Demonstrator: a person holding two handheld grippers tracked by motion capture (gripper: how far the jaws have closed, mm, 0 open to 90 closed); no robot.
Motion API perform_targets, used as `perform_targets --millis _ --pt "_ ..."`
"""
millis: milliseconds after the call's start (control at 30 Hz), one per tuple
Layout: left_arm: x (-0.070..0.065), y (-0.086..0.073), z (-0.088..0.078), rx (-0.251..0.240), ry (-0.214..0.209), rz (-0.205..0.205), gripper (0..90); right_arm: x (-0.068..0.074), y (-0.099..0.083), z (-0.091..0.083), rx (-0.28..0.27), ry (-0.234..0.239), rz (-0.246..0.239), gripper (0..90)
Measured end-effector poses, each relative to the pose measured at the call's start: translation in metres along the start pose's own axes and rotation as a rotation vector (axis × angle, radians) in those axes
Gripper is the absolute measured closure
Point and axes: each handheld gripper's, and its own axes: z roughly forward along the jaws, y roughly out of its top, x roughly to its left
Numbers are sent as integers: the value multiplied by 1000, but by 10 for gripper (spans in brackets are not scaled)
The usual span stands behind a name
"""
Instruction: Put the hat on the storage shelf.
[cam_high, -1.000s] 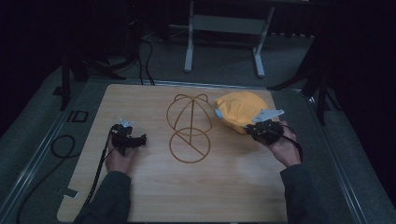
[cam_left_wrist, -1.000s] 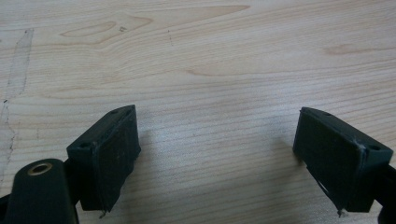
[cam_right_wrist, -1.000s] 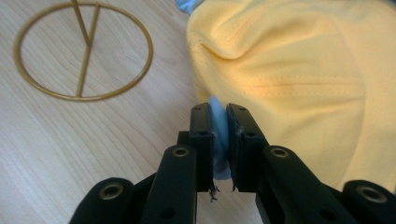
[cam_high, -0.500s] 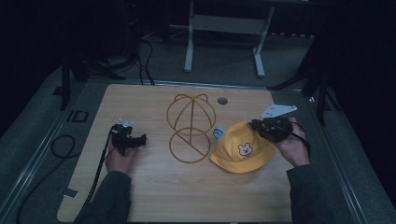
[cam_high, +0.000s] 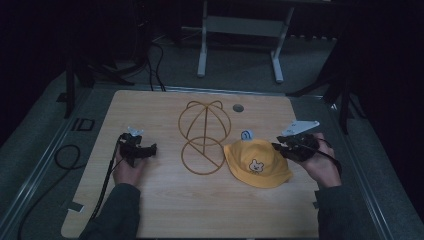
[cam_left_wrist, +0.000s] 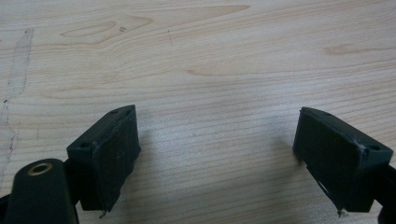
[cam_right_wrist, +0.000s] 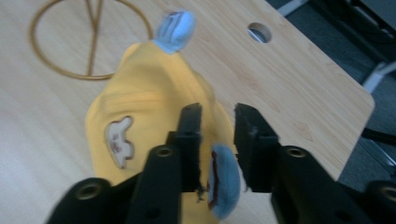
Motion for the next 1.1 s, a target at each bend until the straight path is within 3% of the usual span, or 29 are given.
perform_targets --millis 233,433,1100 --pt "0 0 0 0 0 0 146 0 8 6 41 29 -24 619" --pt "0 0 0 0 0 0 145 -2 12 17 95 87 -25 559" --pt "0 0 0 0 0 -2 145 -10 34 45 262 142 -70 476"
